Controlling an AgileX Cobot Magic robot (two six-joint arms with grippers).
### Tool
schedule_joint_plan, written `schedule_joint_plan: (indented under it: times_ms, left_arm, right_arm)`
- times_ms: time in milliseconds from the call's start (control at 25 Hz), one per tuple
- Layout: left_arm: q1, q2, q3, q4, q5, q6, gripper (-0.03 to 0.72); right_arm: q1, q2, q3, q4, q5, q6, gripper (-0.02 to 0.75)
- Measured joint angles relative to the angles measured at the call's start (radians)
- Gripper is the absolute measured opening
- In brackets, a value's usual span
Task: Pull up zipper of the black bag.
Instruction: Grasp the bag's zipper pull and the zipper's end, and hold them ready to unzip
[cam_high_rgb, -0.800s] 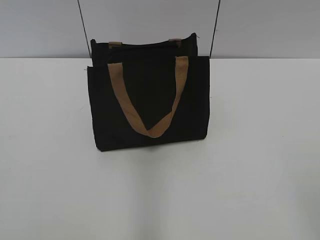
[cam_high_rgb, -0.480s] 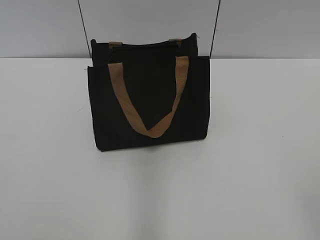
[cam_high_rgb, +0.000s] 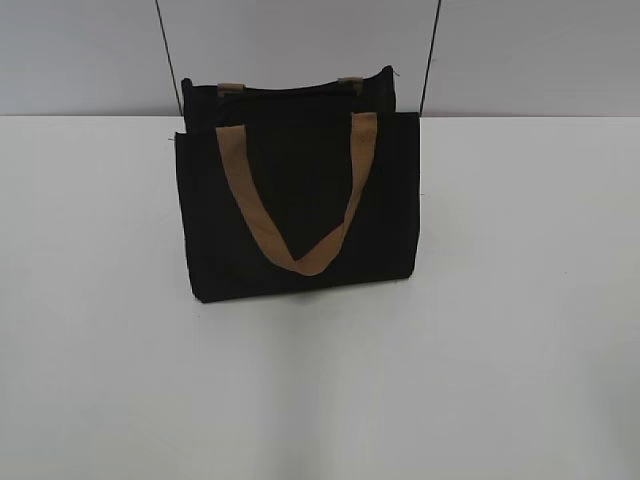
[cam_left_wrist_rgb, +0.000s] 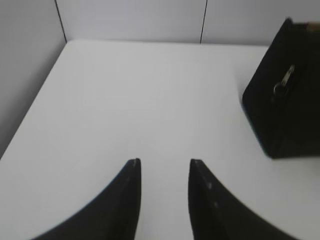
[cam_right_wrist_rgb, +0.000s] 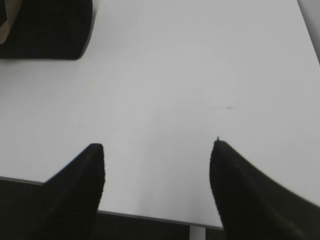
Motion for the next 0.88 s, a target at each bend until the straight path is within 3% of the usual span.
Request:
schedule_joint_plan:
  times_ms: [240,480,680,880]
  left_arm:
    - [0.0,0.223,-0.015,-0.016,-0.39,0.005,0.253]
    - [0.0,0.559,-0.015,-0.029,-0.731,0.078,0.346]
    - [-0.001,0.846,-0.015,-0.061,-0.99,0.083,0.379]
    - [-0.05,1.078,-0.015,-0.077,-1.179,0.077,0.431]
  right_arm:
    - [0.0,0.0,0.0,0.0,0.0,0.0,0.503]
    - [0.0,0.0,0.0,0.0,0.0,0.0,0.503]
    - [0.0,0.0,0.0,0.0,0.0,0.0,0.503]
    - [0.0,0.0,0.0,0.0,0.0,0.0,0.503]
